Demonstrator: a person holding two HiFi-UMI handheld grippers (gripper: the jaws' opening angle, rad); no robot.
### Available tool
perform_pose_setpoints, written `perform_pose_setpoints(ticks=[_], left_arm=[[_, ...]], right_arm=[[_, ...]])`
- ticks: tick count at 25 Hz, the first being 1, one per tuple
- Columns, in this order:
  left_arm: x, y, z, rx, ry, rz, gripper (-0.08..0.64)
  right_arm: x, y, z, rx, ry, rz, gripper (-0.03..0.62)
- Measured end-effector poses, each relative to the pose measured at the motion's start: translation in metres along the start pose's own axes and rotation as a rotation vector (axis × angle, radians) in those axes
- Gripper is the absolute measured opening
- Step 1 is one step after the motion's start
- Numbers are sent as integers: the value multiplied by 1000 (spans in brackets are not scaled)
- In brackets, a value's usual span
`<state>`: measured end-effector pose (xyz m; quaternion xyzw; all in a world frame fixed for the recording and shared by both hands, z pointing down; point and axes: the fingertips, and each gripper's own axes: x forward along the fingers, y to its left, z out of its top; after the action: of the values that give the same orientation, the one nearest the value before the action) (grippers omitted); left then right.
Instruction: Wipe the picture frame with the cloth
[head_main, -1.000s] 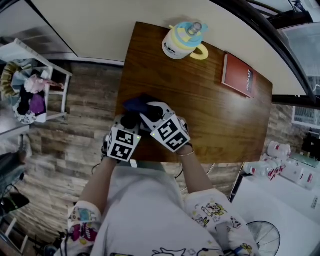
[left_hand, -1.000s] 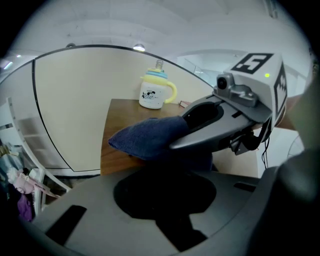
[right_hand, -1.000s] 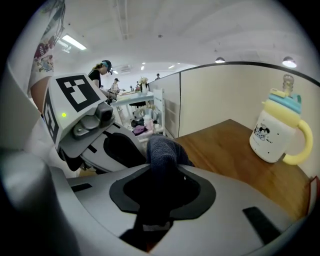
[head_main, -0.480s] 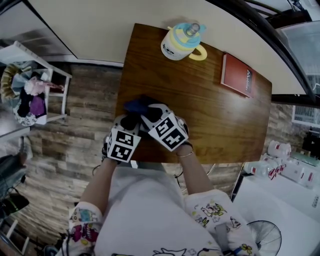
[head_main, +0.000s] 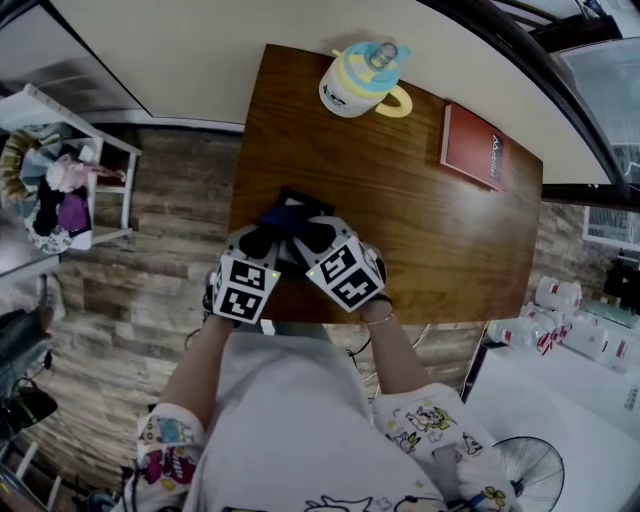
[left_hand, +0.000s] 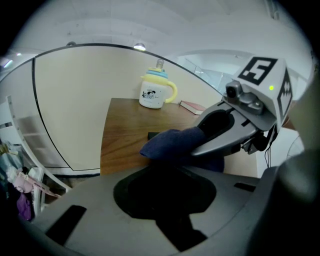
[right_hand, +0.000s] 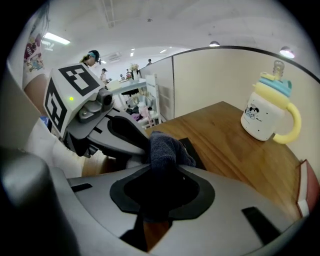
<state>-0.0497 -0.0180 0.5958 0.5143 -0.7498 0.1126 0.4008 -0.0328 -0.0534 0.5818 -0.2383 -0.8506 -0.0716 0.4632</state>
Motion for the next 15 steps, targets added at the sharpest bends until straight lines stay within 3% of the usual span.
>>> perform_pose_setpoints(ticks=[15], left_arm=[[0, -1, 0, 9, 2, -6, 71]], right_arm=[[-26, -4, -24, 34, 5, -81, 86]])
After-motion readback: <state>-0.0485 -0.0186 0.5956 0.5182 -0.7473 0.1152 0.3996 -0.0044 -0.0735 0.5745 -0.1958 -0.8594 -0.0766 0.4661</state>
